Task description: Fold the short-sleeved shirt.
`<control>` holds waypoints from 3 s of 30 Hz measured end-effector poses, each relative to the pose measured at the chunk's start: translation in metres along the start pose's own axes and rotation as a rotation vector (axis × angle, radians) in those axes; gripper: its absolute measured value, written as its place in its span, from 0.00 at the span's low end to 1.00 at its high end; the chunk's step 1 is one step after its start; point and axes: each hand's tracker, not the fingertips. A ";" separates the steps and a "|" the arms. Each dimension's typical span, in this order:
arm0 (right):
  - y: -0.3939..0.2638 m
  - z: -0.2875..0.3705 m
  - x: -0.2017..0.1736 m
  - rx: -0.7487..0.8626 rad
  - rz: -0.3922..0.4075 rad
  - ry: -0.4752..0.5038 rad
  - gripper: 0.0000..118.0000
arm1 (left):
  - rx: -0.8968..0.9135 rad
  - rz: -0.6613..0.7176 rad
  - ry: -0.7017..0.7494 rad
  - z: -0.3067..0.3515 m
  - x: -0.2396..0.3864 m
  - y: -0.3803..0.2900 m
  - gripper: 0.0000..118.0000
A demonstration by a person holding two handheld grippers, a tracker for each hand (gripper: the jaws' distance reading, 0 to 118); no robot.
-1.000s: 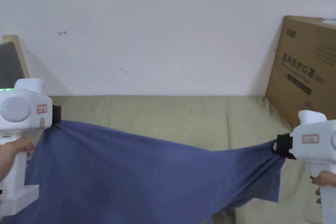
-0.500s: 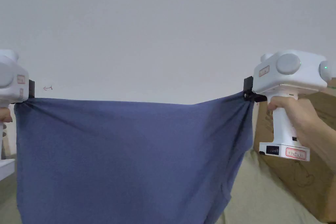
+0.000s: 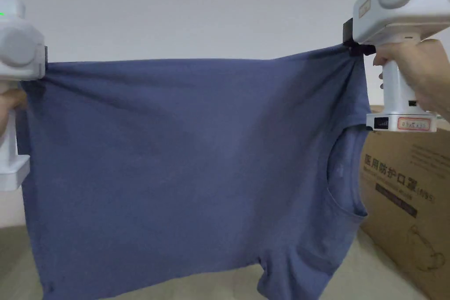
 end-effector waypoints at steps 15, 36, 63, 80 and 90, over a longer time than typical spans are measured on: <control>-0.333 -0.129 -0.007 -0.590 0.058 -0.005 0.04 | -0.576 -0.193 -0.101 -0.059 0.091 -0.329 0.01; -0.517 0.047 0.051 -0.801 0.117 0.121 0.04 | -0.706 -0.214 -0.129 0.120 0.026 -0.417 0.01; -0.618 0.328 0.112 -0.845 -0.058 0.194 0.04 | -0.795 -0.191 -0.148 0.380 -0.104 -0.467 0.06; -0.579 0.359 0.093 -0.696 -0.252 0.187 0.00 | -0.764 -0.026 -0.255 0.445 -0.125 -0.457 0.00; -0.604 0.347 0.079 -0.757 -0.182 0.176 0.00 | -0.749 0.015 -0.225 0.442 -0.148 -0.474 0.91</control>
